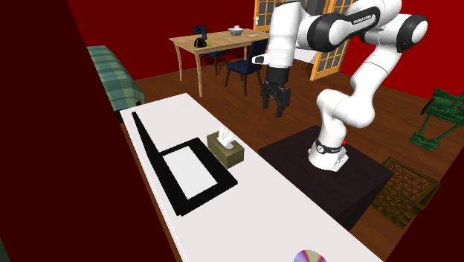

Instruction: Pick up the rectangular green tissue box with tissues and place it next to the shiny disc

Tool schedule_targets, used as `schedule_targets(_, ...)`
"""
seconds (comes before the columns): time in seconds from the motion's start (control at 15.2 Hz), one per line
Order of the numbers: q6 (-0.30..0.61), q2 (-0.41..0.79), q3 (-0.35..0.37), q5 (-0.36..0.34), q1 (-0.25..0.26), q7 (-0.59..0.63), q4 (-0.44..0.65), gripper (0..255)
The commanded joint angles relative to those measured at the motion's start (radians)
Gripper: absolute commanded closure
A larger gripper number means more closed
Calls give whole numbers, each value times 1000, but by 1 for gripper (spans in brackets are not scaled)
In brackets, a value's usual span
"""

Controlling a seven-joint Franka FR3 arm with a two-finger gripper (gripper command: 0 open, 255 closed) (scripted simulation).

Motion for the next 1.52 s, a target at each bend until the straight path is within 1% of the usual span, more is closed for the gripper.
schedule_targets(0.0,67,39,-35,11,-11,-16,-17,0)
schedule_targets(0.26,193,126,-110,44,-27,-61,-40,0)
schedule_targets(0.53,311,231,-192,104,-27,-123,-45,0)
schedule_targets(0.73,390,322,-257,174,-16,-185,-35,0)
schedule_targets(0.99,467,448,-338,302,7,-288,-6,0)
schedule_targets(1.45,549,526,-341,388,42,-346,-25,0)
